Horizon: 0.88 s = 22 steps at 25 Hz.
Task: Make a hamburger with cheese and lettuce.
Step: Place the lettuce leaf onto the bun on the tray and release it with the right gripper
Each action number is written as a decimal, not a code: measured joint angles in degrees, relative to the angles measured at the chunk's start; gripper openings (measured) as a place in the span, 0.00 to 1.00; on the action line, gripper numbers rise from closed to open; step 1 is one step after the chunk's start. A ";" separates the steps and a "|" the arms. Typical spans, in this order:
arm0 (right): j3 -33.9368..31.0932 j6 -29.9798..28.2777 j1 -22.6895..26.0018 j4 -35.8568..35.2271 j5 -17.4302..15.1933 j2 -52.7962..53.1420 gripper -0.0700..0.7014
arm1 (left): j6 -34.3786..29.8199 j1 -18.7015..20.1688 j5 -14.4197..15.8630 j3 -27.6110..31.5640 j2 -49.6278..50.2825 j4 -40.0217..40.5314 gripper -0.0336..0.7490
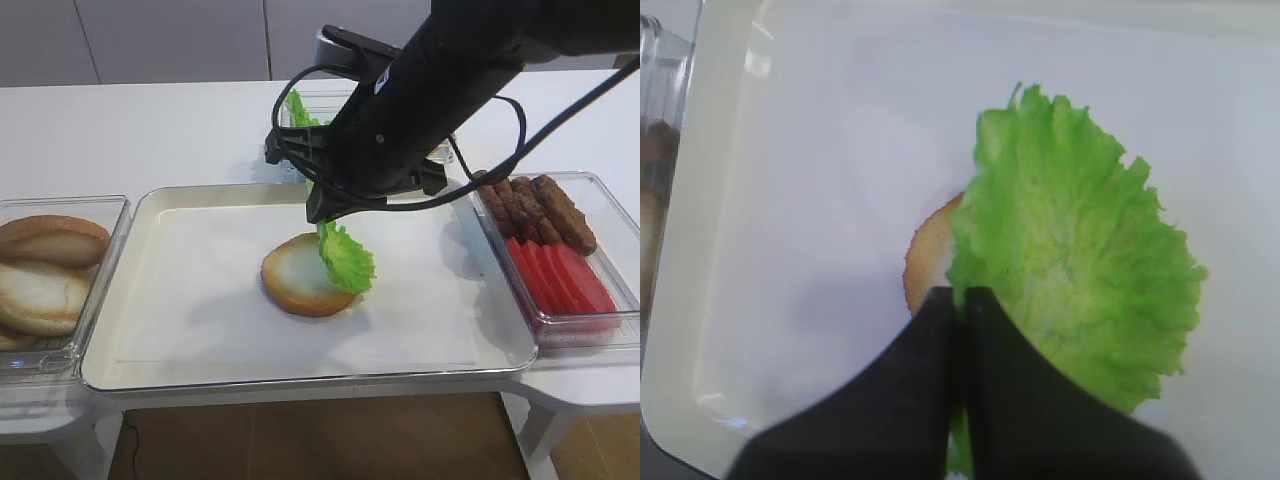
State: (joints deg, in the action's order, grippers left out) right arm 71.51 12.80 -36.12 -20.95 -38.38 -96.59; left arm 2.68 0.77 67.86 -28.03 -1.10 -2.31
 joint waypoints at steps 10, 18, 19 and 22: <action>0.00 -1.28 0.00 -1.91 0.00 0.00 0.10 | 0.00 0.00 0.00 0.00 0.00 0.00 0.56; 0.00 -1.28 0.00 -2.19 -0.11 0.00 0.18 | 0.00 0.00 0.00 0.00 0.00 0.00 0.56; 0.00 -1.28 0.00 -2.19 -0.22 0.00 0.20 | 0.00 0.00 0.00 0.00 0.00 0.00 0.56; 0.00 -1.28 0.00 -2.87 -0.22 0.00 0.25 | 0.00 0.00 0.00 0.00 0.00 0.00 0.56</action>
State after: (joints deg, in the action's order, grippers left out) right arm 71.51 11.53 -36.12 -23.81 -38.60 -96.59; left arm 2.68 0.77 67.86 -28.03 -1.10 -2.31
